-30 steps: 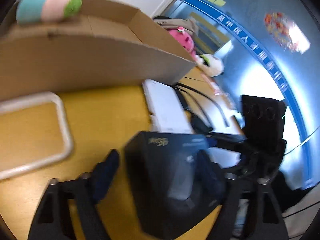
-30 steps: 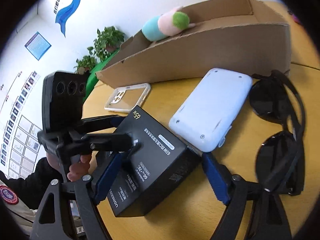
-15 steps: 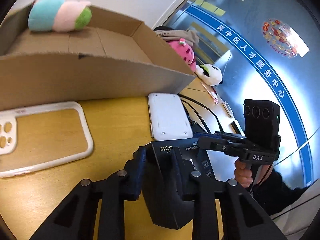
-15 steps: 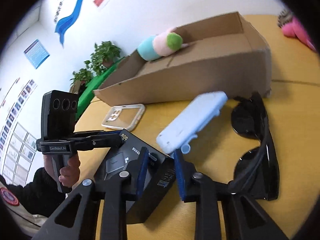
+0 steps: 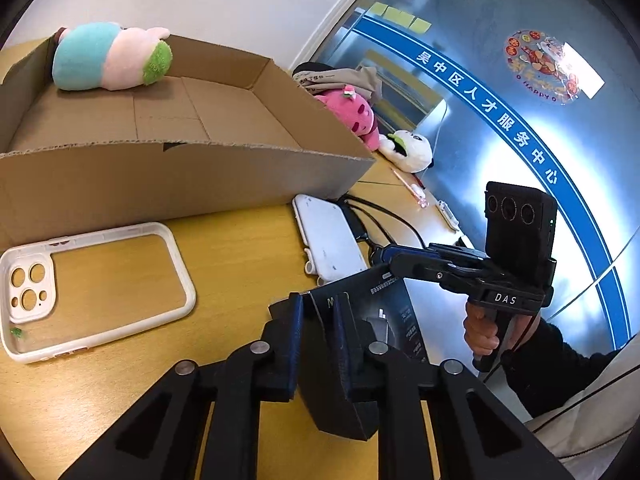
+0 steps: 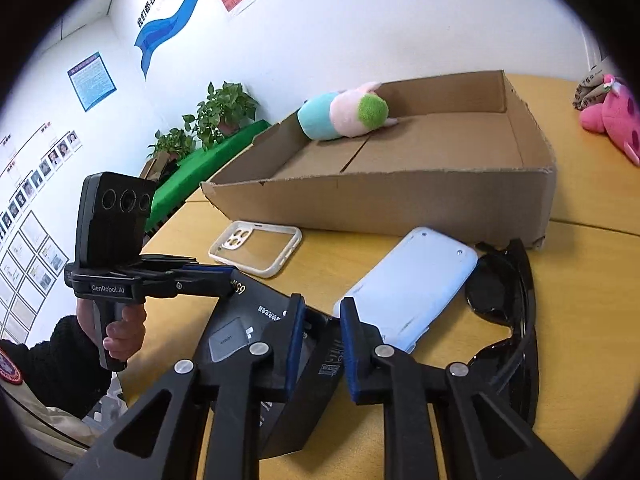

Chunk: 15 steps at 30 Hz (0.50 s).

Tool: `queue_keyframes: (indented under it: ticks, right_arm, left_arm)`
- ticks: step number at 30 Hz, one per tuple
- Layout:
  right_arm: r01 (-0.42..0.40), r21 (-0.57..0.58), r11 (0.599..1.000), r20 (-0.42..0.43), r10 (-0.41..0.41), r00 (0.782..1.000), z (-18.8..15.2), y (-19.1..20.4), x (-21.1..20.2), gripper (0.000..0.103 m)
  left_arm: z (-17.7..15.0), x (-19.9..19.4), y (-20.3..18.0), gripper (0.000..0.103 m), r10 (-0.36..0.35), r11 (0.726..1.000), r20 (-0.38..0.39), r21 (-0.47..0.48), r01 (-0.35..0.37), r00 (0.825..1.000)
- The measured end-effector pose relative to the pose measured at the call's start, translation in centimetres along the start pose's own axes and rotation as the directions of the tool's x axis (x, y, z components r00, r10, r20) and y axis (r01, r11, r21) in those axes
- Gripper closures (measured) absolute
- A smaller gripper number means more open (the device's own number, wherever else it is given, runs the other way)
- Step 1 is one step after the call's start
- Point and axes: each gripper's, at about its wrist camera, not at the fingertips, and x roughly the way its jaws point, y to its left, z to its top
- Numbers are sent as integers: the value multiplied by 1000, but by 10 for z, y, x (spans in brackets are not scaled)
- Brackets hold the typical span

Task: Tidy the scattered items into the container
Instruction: 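Close both grippers on the black charger box, then lift the charger box with both grippers and reposition it on the table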

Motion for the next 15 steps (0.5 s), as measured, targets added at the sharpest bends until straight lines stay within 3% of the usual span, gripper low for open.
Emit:
queue_keyframes:
  ticks: [8,12,13,14,15]
  right_arm:
    - [-25,-4,1000,-74,24,997,-6,-3,6,86]
    - [-36,-2,999,-78,36,996,-8,-6,0,85]
    - [-40,0,999,-70,40,997,-8,-8,-4,72]
    - [-48,-4,999,-68,48,997,-7,-9,-7,61]
    - [-58,-22,998,-69,56,996,-5,-8,-11,36]
  left_arm:
    - [-6,0,1,95,-21,999,-27,-28,20,999]
    - [-17,-5,0,95,35,998,-51,-51,-37,998]
    - [-21,-9,-1,93,36,998,-54,-59,-39,998]
    - [-27,-15,-3,82,26,997,-56,-65,-30,998]
    - [-32,-20,-7,58,15,997,-55,-68,-19,998]
